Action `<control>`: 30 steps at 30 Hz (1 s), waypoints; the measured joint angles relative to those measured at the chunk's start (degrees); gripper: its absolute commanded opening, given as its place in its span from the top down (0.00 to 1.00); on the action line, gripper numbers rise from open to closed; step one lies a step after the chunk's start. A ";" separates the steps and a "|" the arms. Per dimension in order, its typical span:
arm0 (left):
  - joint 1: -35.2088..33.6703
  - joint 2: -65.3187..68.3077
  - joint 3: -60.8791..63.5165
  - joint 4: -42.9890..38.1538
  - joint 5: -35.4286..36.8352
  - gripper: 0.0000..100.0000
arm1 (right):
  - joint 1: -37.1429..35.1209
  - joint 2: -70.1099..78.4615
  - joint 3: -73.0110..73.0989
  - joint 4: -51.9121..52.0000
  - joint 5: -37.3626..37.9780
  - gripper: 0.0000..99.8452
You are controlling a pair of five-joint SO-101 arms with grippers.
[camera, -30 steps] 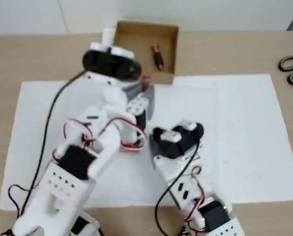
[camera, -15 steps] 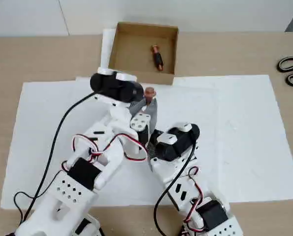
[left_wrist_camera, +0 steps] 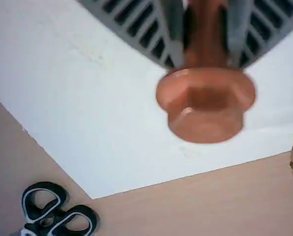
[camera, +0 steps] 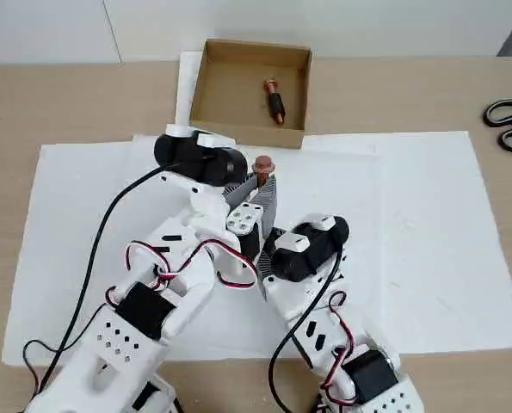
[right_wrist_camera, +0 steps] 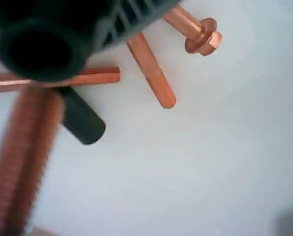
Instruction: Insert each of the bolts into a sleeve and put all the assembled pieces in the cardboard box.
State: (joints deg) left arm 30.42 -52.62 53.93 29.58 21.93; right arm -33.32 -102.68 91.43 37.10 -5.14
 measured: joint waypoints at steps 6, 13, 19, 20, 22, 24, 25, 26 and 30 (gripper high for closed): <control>1.41 -0.09 0.88 0.00 0.00 0.99 | 0.00 0.00 0.00 0.00 0.00 1.00; 2.64 -1.41 3.69 0.00 -0.18 0.99 | 0.09 0.00 0.00 0.00 0.00 1.00; 2.64 -4.40 6.86 -0.18 -0.18 0.99 | 0.00 0.00 0.00 0.00 0.00 1.00; 2.64 -4.75 7.30 -0.18 -0.18 0.99 | 0.00 0.00 0.00 0.00 0.00 1.00; 2.73 -5.27 7.91 -0.18 -0.18 0.99 | 0.00 0.09 0.09 0.00 0.00 1.00; 2.73 -5.27 8.18 -0.26 -0.09 0.99 | 0.00 0.09 0.09 0.00 0.00 1.00; 2.73 -5.45 8.26 -0.26 -0.09 0.99 | 0.00 0.09 0.09 0.00 0.00 1.00; 2.73 -5.45 8.26 -0.26 -0.18 0.99 | 0.00 0.09 0.09 0.00 0.00 1.00; 2.73 -5.45 8.26 -0.18 -0.09 0.99 | 0.00 0.09 0.09 0.00 0.00 1.00</control>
State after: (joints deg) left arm 33.14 -58.07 62.20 29.41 21.85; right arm -33.32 -102.59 91.52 37.10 -5.14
